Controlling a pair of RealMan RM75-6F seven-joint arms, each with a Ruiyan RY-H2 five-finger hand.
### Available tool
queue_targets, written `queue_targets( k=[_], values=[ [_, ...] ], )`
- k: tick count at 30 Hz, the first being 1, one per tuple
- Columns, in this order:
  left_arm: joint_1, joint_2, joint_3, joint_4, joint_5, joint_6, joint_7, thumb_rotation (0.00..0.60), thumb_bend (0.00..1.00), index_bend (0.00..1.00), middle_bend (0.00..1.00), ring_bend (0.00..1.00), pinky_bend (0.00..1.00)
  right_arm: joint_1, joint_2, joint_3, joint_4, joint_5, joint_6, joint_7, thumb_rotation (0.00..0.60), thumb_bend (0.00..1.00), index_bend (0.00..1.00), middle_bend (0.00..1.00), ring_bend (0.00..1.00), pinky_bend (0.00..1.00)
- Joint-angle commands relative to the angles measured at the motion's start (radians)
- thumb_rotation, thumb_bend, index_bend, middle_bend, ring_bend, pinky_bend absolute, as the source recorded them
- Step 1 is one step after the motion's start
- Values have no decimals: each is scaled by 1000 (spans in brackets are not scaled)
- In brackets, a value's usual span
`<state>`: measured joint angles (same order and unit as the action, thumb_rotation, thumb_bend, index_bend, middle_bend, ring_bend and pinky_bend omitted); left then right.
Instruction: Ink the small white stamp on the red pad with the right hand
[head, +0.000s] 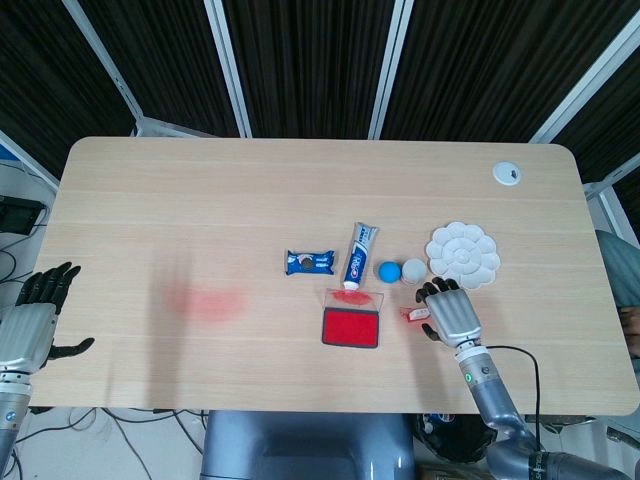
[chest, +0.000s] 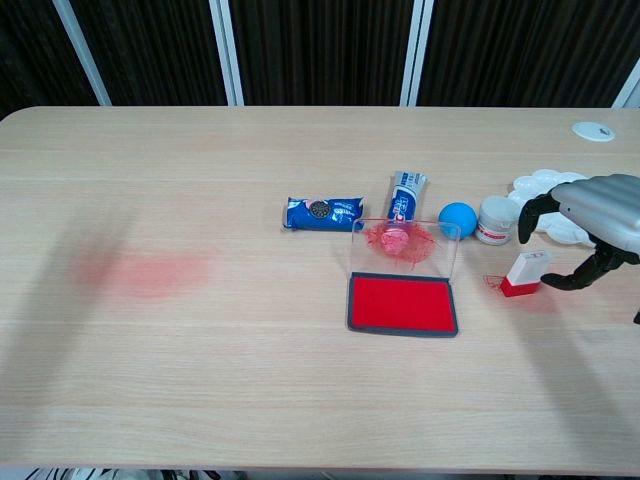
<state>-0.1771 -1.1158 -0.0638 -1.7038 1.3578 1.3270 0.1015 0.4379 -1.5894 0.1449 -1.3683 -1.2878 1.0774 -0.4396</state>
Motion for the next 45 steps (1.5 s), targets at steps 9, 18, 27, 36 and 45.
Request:
queue_targets(
  k=[9,18,27,36,45],
  values=[
    [-3,6,0,-3,-5,-7,-11,600,0,0,0,0,0,18,-33,1,33,31,-17,-3,600,394,433,340,228,265],
    [-4,8,1,-4,-5,-10,-15,600,0,0,0,0,0,22,-47,-6,46,42,-18,-1,600,397,468,350,230,265],
    [-5,9,1,-4,-8,-11,-16,600,0,0,0,0,0,32,-62,-5,61,54,-22,-2,600,398,489,362,236,265],
    [-7,11,2,-7,-13,-16,-17,600,0,0,0,0,0,40,-73,-7,80,67,-28,-3,600,407,502,369,243,271],
    [-8,13,3,-10,-18,-20,-17,600,0,0,0,0,0,43,-77,-10,88,73,-27,-1,600,426,524,380,249,275]
  ],
)
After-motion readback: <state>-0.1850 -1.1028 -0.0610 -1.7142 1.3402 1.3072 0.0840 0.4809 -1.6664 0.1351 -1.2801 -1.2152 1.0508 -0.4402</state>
